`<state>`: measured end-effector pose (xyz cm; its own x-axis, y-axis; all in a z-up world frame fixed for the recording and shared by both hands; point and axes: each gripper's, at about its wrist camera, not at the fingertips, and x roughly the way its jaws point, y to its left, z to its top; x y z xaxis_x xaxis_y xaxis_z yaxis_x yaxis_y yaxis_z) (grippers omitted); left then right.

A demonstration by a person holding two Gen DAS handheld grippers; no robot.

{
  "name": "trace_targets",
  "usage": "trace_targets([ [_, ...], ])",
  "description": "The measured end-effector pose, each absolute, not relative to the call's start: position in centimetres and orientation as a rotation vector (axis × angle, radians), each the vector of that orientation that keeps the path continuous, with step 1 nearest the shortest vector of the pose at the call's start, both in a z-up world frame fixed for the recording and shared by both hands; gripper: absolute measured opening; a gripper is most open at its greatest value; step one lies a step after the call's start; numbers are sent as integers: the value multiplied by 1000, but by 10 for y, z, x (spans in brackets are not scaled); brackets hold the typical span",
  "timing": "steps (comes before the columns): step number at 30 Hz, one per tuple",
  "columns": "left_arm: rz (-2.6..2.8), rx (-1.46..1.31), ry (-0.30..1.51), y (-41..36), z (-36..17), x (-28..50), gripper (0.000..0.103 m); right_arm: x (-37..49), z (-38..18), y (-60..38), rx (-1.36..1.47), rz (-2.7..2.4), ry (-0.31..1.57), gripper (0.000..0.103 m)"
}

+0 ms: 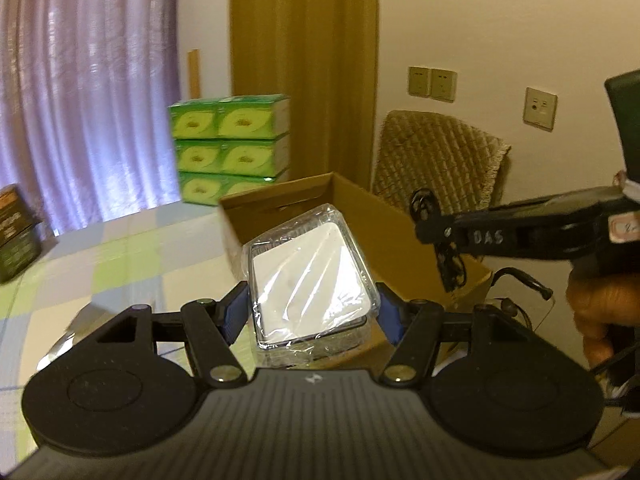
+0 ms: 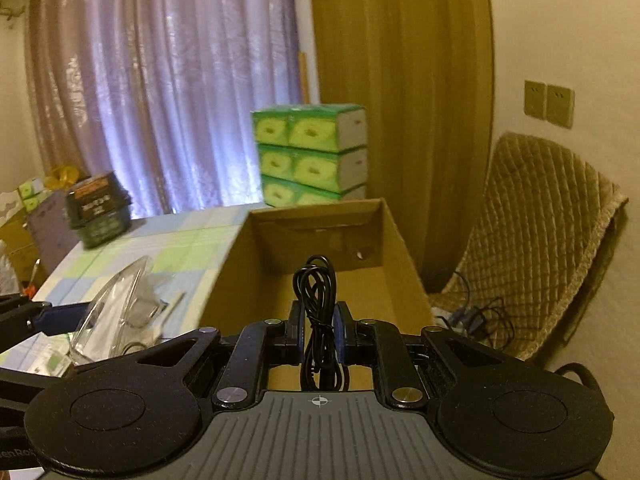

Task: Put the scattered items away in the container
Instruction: 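Carry both items over the cardboard box and open both grippers to drop them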

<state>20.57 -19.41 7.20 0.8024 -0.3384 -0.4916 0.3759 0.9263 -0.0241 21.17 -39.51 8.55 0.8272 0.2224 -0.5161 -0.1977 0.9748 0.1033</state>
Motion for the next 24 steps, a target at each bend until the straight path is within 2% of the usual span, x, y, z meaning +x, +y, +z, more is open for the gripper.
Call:
trace_targets([
  [13,-438,73,534,-224,47,259,61,245,56,-420,102,205,606,17],
  [16,-428,85,557,-226,40,263,64,249,50,-421,109,207,613,17],
  [18,-422,85,548,-224,39,261,70,250,47,-422,111,205,617,16],
  [24,-394,70,543,-215,39,254,72,250,43,-425,121,208,622,17],
])
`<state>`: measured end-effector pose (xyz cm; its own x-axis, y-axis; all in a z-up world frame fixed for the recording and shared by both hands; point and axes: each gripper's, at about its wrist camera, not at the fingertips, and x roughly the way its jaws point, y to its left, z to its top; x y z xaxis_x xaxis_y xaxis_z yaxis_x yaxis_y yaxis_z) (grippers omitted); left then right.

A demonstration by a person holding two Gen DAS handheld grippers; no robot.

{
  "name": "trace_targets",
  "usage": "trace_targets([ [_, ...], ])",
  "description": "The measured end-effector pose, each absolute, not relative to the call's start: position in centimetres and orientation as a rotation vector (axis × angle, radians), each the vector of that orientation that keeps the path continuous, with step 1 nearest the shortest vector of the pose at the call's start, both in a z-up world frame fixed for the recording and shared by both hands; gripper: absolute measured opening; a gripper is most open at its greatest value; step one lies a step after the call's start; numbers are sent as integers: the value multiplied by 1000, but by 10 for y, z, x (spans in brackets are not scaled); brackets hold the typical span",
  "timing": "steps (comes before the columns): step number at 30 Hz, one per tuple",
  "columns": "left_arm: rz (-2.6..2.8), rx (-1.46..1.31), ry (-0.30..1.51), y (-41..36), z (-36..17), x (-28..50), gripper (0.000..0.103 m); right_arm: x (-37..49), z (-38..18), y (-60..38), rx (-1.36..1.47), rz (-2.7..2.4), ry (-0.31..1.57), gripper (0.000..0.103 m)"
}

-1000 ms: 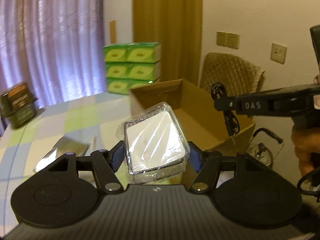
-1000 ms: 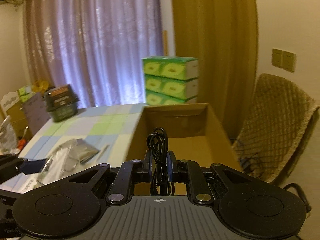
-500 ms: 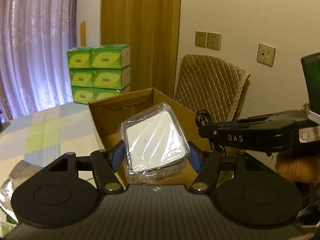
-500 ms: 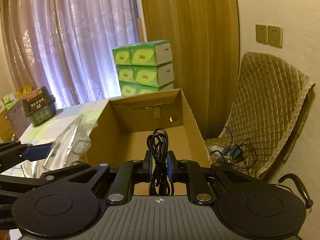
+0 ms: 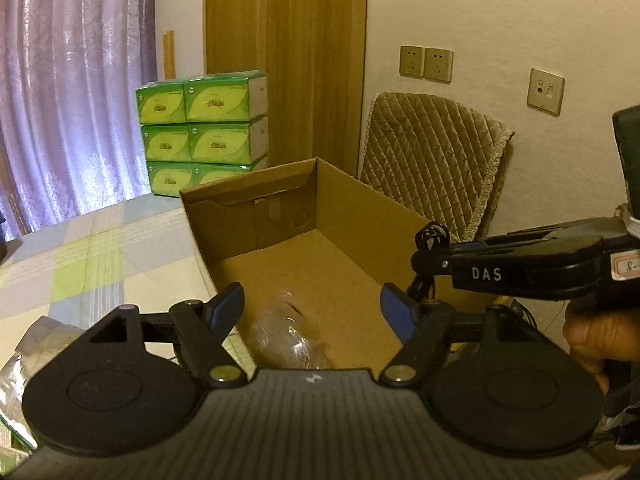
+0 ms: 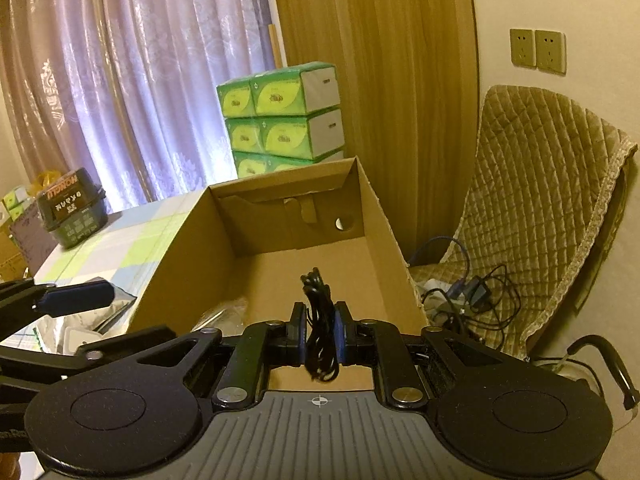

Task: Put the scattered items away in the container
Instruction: 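Carry both items over the cardboard box and open both grippers to drop them, then withdraw both grippers from the cardboard box back toward the table items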

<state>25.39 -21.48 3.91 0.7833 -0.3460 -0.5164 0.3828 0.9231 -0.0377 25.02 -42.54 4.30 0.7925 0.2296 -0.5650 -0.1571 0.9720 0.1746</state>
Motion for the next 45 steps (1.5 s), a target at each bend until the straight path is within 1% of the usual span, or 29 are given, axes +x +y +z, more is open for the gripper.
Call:
trace_targets([
  [8,-349,44,556,-195,40,239,73,249,45,-427,143,211,610,17],
  [15,-286,34,551,-172,43,216,76,239,52,-429,159,201,598,17],
  [24,-176,27,580,-135,42,175,80,209,75,-411,178,207,556,17],
  [29,-101,19,587,-103,41,138,89,186,93,-386,207,254,518,17],
  [34,4,-1,622,-63,32,100,93,167,102,-348,202,325,508,17],
  [35,23,-8,631,-55,30,94,93,164,102,-340,204,339,512,25],
  [36,38,-13,637,-47,29,88,93,161,102,-333,208,348,513,43],
  [37,54,-15,641,-39,28,82,93,156,102,-325,212,357,503,88],
  [38,70,-16,641,-32,27,76,93,150,102,-318,209,369,486,95],
  [45,153,-31,616,2,31,47,96,129,89,-272,162,448,533,95],
])
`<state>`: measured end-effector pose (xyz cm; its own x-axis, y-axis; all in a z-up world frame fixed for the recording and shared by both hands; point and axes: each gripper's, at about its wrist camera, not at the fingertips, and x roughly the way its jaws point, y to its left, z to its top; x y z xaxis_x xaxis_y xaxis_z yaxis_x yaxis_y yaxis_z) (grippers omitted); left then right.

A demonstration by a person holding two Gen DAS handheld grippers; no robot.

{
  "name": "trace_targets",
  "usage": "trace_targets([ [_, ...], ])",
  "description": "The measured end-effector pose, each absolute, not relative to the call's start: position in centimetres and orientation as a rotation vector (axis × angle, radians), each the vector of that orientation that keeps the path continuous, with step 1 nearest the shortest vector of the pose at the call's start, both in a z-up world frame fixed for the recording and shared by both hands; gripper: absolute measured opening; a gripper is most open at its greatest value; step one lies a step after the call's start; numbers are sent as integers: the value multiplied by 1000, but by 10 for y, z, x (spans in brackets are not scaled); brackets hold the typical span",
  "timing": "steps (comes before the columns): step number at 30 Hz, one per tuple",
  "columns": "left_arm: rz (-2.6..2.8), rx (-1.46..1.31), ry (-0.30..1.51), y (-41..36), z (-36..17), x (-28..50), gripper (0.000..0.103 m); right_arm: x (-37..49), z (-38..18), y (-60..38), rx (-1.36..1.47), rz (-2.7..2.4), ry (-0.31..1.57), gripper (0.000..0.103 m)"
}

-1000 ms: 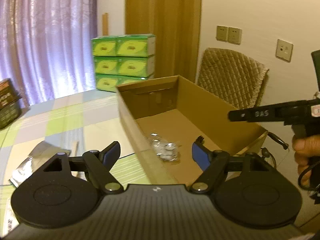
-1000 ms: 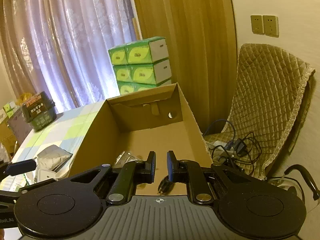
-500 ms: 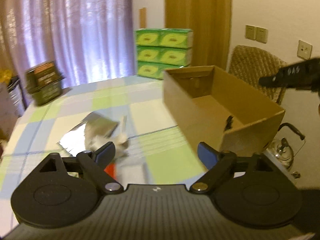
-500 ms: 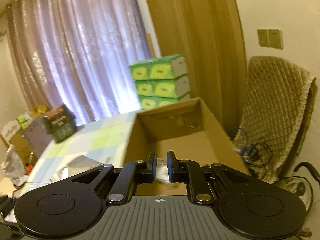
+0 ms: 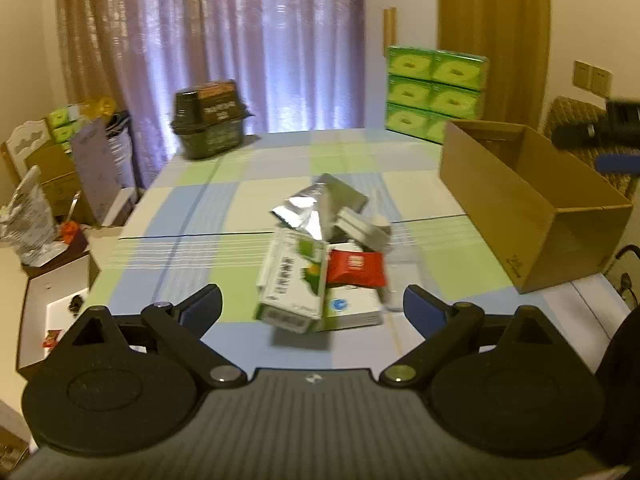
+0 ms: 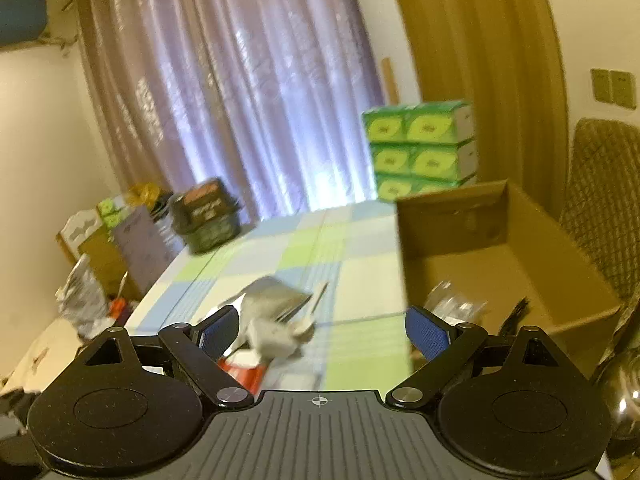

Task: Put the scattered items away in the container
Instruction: 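Withdraw both grippers from the cardboard box back toward the table items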

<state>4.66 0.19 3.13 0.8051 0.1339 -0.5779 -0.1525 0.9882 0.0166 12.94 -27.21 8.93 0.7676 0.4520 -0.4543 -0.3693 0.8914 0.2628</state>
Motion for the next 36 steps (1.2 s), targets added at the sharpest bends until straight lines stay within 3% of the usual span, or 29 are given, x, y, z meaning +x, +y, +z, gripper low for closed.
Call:
trace_targets([
  [14,157,44,645,10,28,33,96,121,50,-230,63,462,639,95],
  [36,127,81,684,7,15,33,96,129,41,-221,99,493,666,95],
])
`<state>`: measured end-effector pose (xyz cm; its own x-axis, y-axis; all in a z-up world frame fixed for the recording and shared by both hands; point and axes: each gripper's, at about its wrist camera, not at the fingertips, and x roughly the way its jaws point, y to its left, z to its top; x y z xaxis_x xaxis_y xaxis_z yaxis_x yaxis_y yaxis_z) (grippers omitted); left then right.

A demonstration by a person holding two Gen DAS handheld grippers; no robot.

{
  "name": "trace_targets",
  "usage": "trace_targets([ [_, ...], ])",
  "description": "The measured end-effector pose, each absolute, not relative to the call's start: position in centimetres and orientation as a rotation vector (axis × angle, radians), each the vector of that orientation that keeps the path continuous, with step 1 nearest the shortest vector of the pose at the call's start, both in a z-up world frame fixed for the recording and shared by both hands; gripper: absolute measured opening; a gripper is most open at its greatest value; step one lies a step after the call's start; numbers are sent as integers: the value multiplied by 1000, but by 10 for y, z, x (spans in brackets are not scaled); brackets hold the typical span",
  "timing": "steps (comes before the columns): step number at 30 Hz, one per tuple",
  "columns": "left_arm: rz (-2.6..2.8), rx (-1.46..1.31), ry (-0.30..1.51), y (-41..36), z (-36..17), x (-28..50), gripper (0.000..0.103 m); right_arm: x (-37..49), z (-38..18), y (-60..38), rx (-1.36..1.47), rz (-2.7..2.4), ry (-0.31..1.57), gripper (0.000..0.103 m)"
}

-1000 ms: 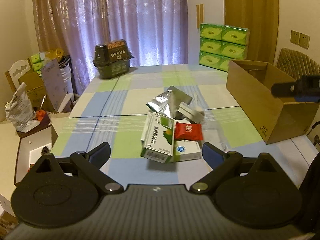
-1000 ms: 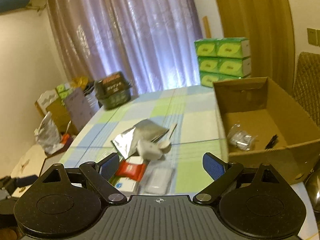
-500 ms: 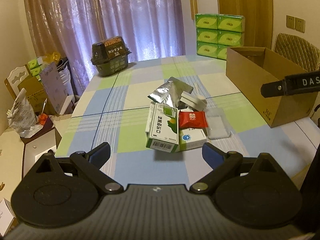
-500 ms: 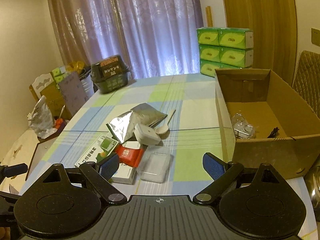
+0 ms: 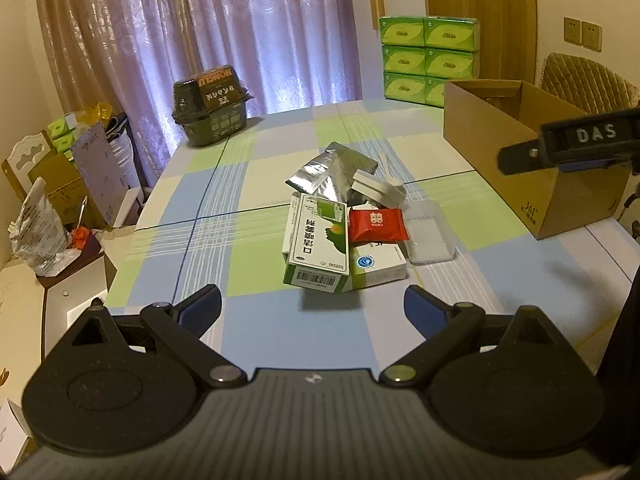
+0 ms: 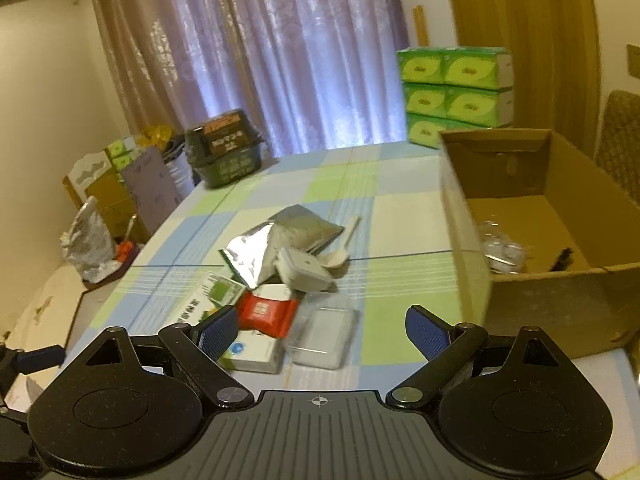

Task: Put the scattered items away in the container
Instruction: 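Withdraw both grippers from the cardboard box back toward the table items, then grasp the clear plastic container with the right gripper while the left gripper grasps the green-white medicine box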

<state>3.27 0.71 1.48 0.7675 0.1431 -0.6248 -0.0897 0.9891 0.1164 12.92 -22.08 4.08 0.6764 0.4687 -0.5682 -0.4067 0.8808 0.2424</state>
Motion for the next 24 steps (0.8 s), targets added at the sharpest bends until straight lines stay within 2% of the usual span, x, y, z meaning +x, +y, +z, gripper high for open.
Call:
trace_targets([
  [13,124,118,691,26,-7,68,95,179,-19,-187,54,514,821,95],
  [21,87,157,700,26,-22,100,88,206,-39,-164,18,533,886,94],
  [22,83,156,699,26,-24,104,88,209,-42,-160,12,538,894,90],
  [23,79,157,699,26,-25,108,88,211,-44,-158,4,543,903,80],
  [24,76,160,699,27,-26,111,88,213,-47,-155,-8,541,911,80],
])
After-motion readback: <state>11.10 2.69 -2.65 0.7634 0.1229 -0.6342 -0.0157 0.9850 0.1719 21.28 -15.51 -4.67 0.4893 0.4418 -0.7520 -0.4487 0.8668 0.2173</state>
